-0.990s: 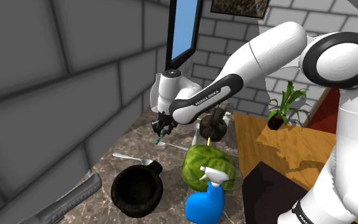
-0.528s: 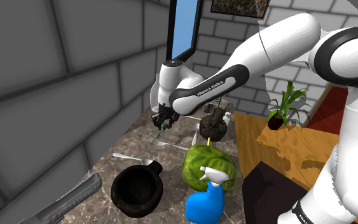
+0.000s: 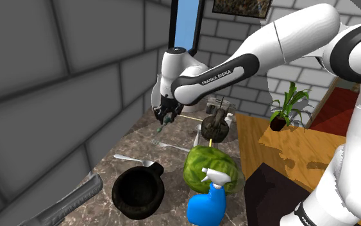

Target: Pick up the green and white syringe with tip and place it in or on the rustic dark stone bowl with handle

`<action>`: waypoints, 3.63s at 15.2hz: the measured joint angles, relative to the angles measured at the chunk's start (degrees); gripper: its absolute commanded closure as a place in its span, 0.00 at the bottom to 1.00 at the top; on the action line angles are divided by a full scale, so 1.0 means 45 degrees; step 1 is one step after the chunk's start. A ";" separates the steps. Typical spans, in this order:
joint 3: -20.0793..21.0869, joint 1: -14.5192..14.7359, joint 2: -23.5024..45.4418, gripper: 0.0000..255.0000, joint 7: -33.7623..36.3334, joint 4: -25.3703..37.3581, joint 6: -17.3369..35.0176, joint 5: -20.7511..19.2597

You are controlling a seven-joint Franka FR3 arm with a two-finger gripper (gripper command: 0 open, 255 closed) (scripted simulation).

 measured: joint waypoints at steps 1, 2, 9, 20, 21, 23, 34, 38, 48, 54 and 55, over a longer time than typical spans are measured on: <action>0.0008 -0.0016 -0.0089 1.00 -0.0060 0.0047 -0.0129 0.0043; 0.0024 -0.0009 -0.0138 1.00 -0.0091 0.0156 -0.0284 0.0078; 0.0099 -0.0027 -0.0668 1.00 -0.0375 0.0635 -0.1268 0.0329; 0.1078 0.1307 -0.2297 1.00 0.1962 -0.0925 -0.1789 0.0196; 0.1217 0.1474 -0.2445 1.00 0.2279 -0.1105 -0.1817 0.0183; 0.1472 0.1775 -0.2552 1.00 0.2828 -0.1175 -0.1971 0.0153; 0.2717 0.3151 -0.2892 1.00 0.5512 -0.1696 -0.2377 0.0017; 0.2717 0.3173 -0.2631 1.00 0.5794 -0.2071 -0.1801 -0.0195; 0.2616 0.3196 -0.1791 1.00 0.6437 -0.2725 -0.0445 -0.0850; 0.2608 0.3196 -0.1764 0.00 0.6468 -0.2751 -0.0383 -0.0883; 0.2608 0.3197 -0.1762 0.00 0.6468 -0.2753 -0.0381 -0.0883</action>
